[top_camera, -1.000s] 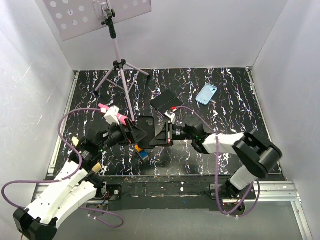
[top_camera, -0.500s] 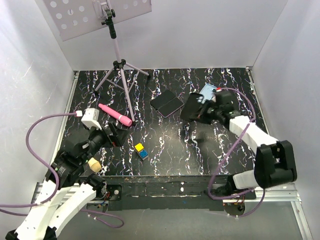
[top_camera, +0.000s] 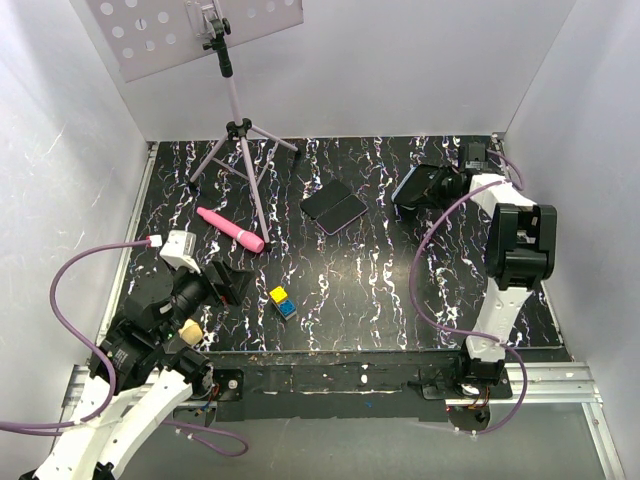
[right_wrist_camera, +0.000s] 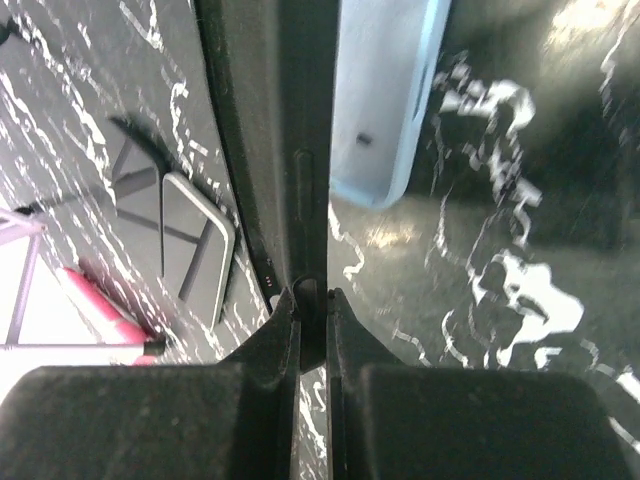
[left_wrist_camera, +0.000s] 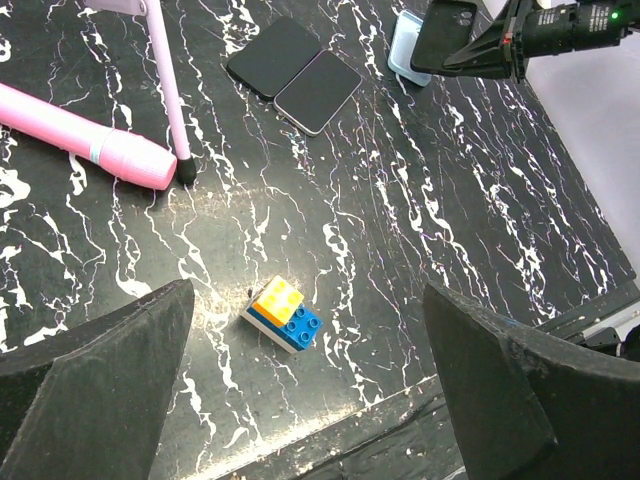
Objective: Take the phone out of the phone case
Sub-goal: Place the phone case on the phone case.
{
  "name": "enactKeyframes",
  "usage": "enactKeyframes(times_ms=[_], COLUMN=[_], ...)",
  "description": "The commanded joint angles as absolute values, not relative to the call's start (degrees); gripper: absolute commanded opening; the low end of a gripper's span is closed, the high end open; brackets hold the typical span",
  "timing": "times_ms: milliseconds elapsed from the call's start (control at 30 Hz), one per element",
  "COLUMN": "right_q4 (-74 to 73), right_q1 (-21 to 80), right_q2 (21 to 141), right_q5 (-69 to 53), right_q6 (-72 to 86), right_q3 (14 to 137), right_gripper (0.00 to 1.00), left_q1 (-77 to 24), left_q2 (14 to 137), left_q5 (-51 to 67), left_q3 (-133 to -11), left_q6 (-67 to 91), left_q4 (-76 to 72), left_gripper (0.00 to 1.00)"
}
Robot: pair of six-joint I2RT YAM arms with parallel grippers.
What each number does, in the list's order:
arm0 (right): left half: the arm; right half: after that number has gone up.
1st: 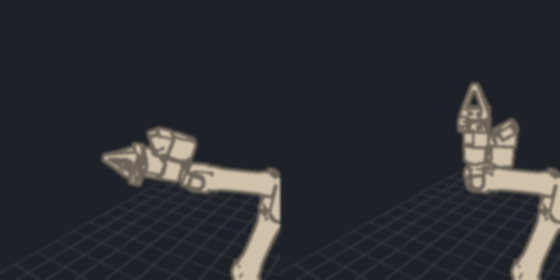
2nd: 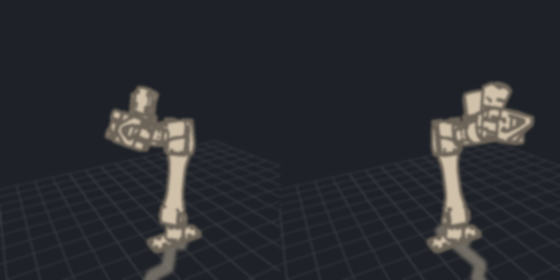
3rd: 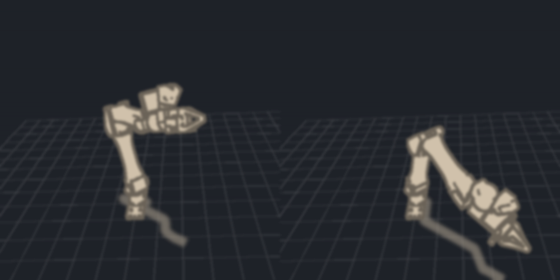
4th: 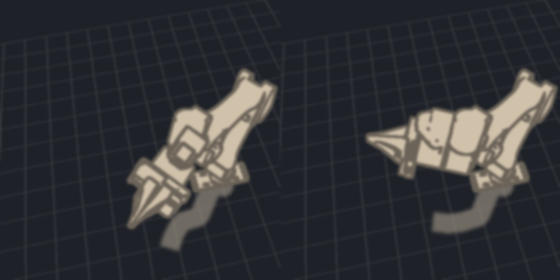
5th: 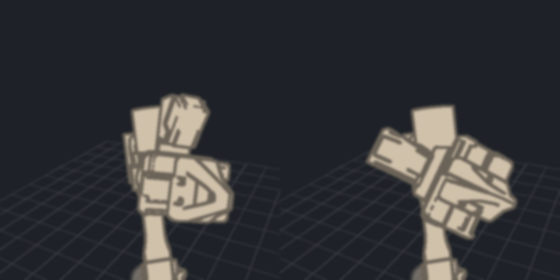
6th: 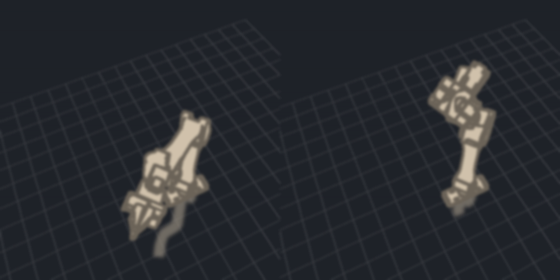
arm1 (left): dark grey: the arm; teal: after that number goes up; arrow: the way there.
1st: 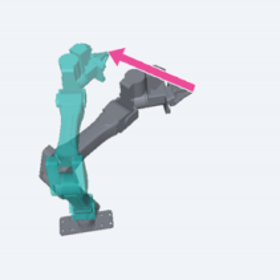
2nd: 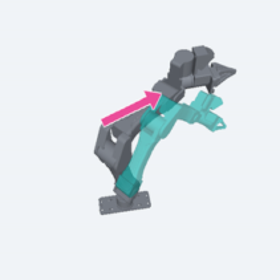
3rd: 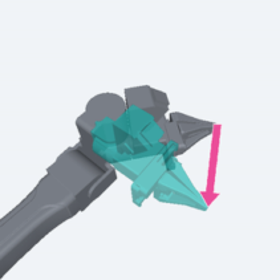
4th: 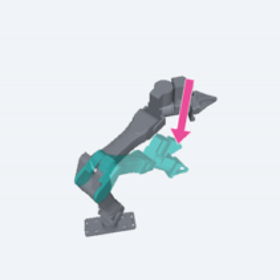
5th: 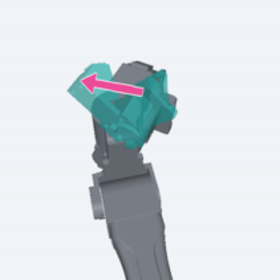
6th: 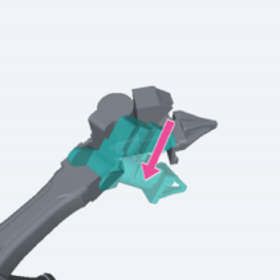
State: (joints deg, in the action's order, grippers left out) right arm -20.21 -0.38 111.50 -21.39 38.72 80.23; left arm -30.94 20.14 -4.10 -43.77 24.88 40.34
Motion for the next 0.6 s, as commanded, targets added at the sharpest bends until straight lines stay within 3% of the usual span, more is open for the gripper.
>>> enactKeyframes(times_ms=[0, 500, 533, 567], right_q4=[-24.6, -24.0, -24.0, -24.8], right_q1=[-2.5, -3.1, -3.1, -3.2], right_q2=[117.2, 124.0, 124.3, 124.5], right_q5=[-22.3, -24.8, -25.3, -25.5], right_q6=[36.4, 39.6, 39.6, 39.3], right_q3=[88.3, 94.8, 95.3, 95.8], right_gripper=[0.01, 0.01, 0.04, 0.12], left_q1=[-31.0, -31.0, -31.0, -31.1], left_q2=[19.4, 17.5, 17.4, 17.5], left_q5=[-3.9, -4.7, -4.7, -4.7], left_q3=[-43.4, -43.1, -43.0, -43.1], left_q6=[23.6, 23.6, 23.6, 23.6], left_q4=[39.0, 38.8, 38.8, 38.8], left_gripper=[0.98, 0.98, 0.98, 0.98])
